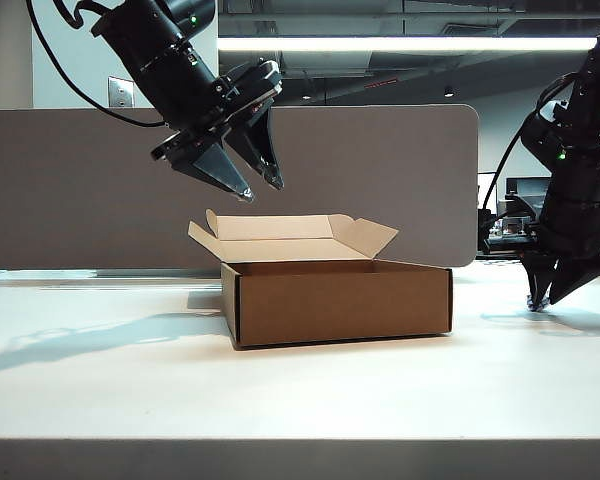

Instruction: Pick up all the paper balls on the table and put them in the paper box.

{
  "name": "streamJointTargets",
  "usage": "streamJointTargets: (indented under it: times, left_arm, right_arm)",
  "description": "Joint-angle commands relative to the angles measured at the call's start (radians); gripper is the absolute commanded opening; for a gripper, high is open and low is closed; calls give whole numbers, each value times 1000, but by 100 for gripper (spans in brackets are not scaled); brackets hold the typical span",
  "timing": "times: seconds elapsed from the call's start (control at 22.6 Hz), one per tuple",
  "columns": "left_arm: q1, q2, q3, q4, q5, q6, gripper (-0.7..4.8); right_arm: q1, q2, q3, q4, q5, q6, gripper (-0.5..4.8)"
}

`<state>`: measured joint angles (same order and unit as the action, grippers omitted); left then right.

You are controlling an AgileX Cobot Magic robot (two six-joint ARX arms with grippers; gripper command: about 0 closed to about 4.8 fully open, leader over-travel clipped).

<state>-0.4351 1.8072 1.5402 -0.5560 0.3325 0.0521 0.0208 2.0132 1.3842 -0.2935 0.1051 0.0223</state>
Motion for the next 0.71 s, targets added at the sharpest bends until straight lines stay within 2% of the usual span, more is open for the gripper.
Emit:
streamJointTargets:
  times: [0.04,0.27,0.31,0.4,0.44,0.57,0.71]
  left_arm:
    - [-1,-6,3,15,-23,5,224]
    - [-1,-6,3,12,-26,21,224]
    - [-1,-6,3,13,-26,21,224]
    - [-1,-6,3,12,-26,23,224]
    - [0,-6,3,12,-26,23,224]
    - [0,-6,3,12,-26,23,224]
    - [-1,-6,3,12,-26,23,224]
  right_arm:
    - [-1,-10,5,14,1,3,106]
    - [1,-90,6,2,-39,5,106]
    - [2,-126,6,-10,-76,26,106]
    - [11,-206,6,-36,-305,91,107]
    - [20,-224,6,-39,-368,104,107]
    - [68,-261,6,-51,-434,113,106]
    - [161,-265,10,-95,-528,100,107]
